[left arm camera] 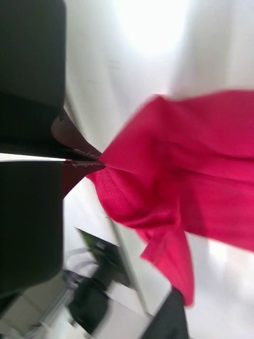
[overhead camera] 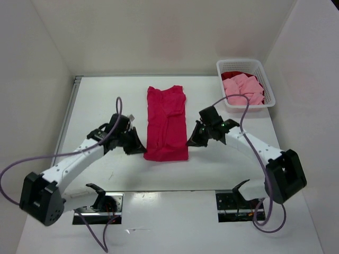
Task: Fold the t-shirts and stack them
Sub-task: Fold the folded rectangular tshirt in 1/3 of the way
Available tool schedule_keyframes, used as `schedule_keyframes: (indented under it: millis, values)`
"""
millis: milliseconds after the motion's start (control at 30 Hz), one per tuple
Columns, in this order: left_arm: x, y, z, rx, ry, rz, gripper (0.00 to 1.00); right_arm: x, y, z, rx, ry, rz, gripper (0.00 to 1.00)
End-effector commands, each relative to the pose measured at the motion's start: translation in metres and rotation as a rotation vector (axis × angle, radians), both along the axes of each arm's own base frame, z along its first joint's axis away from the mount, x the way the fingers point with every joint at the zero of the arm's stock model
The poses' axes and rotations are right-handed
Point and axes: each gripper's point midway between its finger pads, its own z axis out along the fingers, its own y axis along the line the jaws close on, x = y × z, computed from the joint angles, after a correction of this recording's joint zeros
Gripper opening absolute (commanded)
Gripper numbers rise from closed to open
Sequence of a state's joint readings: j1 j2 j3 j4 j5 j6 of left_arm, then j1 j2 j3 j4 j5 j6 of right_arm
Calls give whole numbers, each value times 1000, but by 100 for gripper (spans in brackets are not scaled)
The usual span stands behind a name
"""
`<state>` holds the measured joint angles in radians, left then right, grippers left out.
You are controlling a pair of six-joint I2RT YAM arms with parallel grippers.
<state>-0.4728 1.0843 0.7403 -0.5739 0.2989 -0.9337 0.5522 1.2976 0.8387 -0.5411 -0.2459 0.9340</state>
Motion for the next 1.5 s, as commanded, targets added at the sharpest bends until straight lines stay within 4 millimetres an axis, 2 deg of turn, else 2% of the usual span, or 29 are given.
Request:
schedule_keyframes:
  millis: [0,33,67,167,233,267,300,333,367,433,467,533,633,733,767,933,967,1033,1067,1100,1133,1167,1200,1267,1300,1333,1400,1433,1467]
  values:
    - [71,-5,26,35,-196,-11,2,51,-11,12,-80,-131,63,1]
    - [92,-6,39,44,-255,-9,2,63,-13,12,-96,-148,57,1]
    - [108,3,39,54,-265,20,2,81,-12,12,-119,-158,46,1]
    - [152,21,21,109,-263,73,2,121,-15,10,-130,-191,6,1]
    - [170,28,17,134,-281,74,2,140,-14,13,-133,-216,7,1]
    - [178,31,5,156,-258,78,2,145,-12,2,-144,-191,10,1]
    - [191,32,12,155,-284,85,2,154,-14,1,-147,-201,8,1]
    - [196,33,10,168,-287,81,2,166,-14,7,-141,-218,-7,1]
    - [203,31,1,172,-273,79,2,171,-15,-1,-158,-211,-3,1]
    - [217,28,3,172,-291,74,2,187,-19,4,-160,-229,-17,1]
    - [223,26,-7,176,-277,72,2,190,-20,0,-169,-228,-21,1]
    - [234,24,-16,183,-274,64,3,204,-24,-9,-184,-221,-21,1]
    - [246,19,-25,175,-269,58,3,210,-22,-26,-195,-191,-17,3]
    - [259,16,-21,168,-291,61,6,219,-19,-29,-198,-197,-10,4]
    - [262,17,-24,179,-291,67,7,220,-21,-29,-205,-199,-15,9]
    - [286,22,4,163,-384,103,14,232,-14,-4,-177,-250,-16,24]
    - [291,24,18,148,-417,111,23,232,-14,4,-171,-266,-18,33]
    - [291,28,40,134,-471,127,33,232,-15,34,-150,-325,-26,38]
    - [289,29,45,129,-488,129,38,226,-17,33,-152,-319,-25,40]
    - [284,30,60,119,-525,134,50,222,-18,39,-149,-328,-26,41]
    - [281,29,63,106,-543,129,54,218,-19,52,-140,-353,-29,41]
    - [275,27,62,87,-533,130,54,209,-20,48,-135,-337,-20,41]
    - [259,21,53,81,-509,104,54,205,-15,49,-129,-348,-8,36]
    - [234,-10,46,31,-485,49,51,191,2,45,-106,-339,42,21]
    - [222,-22,44,5,-477,29,49,188,8,38,-107,-328,58,8]
    - [205,-31,22,-10,-421,27,47,184,18,35,-91,-323,84,4]
    - [182,-58,17,-68,-390,14,43,174,39,17,-91,-286,141,1]
    - [172,-63,6,-76,-365,11,41,174,48,17,-81,-287,159,1]
    - [154,-66,-14,-69,-314,-3,41,174,55,5,-88,-266,174,1]
